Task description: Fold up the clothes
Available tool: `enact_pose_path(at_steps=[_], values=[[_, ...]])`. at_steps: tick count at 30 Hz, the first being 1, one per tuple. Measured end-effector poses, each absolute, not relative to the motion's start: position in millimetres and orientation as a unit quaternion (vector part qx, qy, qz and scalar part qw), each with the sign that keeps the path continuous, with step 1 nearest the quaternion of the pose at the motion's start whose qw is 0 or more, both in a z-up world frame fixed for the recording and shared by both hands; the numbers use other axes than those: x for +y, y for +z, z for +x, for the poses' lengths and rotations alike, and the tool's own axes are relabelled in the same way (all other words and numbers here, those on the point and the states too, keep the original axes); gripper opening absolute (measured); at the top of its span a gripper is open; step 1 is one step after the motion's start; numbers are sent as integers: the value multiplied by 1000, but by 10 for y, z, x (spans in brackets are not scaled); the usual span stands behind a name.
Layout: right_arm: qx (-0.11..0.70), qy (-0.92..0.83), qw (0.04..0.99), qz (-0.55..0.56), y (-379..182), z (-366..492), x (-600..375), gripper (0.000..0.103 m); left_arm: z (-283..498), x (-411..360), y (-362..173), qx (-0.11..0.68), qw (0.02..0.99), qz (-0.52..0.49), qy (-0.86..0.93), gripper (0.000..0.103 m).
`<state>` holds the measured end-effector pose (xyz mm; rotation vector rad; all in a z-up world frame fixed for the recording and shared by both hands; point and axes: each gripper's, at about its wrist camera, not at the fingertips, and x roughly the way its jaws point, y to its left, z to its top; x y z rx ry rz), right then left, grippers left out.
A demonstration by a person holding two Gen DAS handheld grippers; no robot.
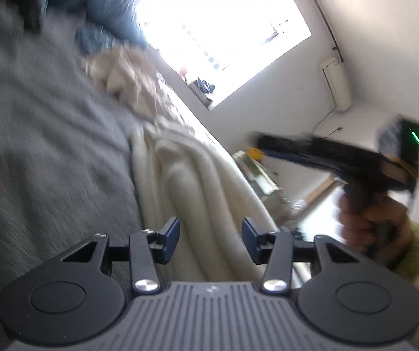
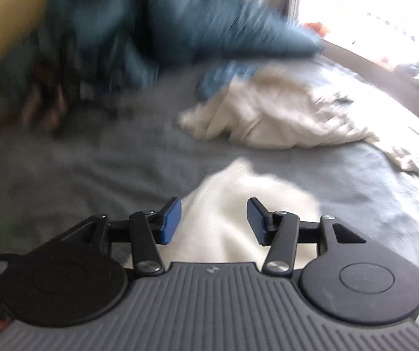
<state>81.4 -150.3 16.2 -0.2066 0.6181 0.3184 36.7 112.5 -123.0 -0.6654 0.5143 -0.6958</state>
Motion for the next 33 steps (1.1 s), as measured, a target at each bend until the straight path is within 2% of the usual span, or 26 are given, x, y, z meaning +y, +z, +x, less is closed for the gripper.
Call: enact_pose_path(at_steps=[4, 7, 11, 13, 14, 16, 18, 21, 25, 29, 33], values=[[244, 146, 957, -64, 203, 177, -2140, 49, 276, 839, -676, 211, 883, -233, -350, 52], [240, 146, 958, -57, -30, -67, -2384, 40, 284, 362, -394, 225, 891, -148, -365, 53], [255, 163, 952, -46, -448, -138, -2514, 26, 296, -136, -463, 280, 894, -58, -345, 50], [263, 172, 949, -40, -657, -174, -2579, 23, 253, -183, -624, 306, 897, -41, -315, 44], [266, 176, 947, -37, -761, -192, -2611, 21, 244, -158, -700, 313, 900, -42, -302, 36], [274, 184, 943, -32, -970, -228, -2676, 19, 213, -77, -790, 317, 897, -65, -302, 29], [280, 192, 940, -26, -1144, -265, -2733, 18, 159, -9, -838, 308, 900, -74, -301, 29], [284, 195, 939, -16, -939, -259, -2733, 17, 176, 37, -908, 288, 908, -75, -293, 29], [248, 192, 949, -32, -783, -183, -2721, 17, 85, 105, -988, 270, 910, -107, -296, 28], [310, 178, 933, -49, -1157, 67, -2796, 15, 47, 184, -1069, 258, 906, -139, -304, 23], [297, 179, 936, -63, -724, 150, -2648, 12, 52, 320, -1164, 246, 898, -184, -314, 23]])
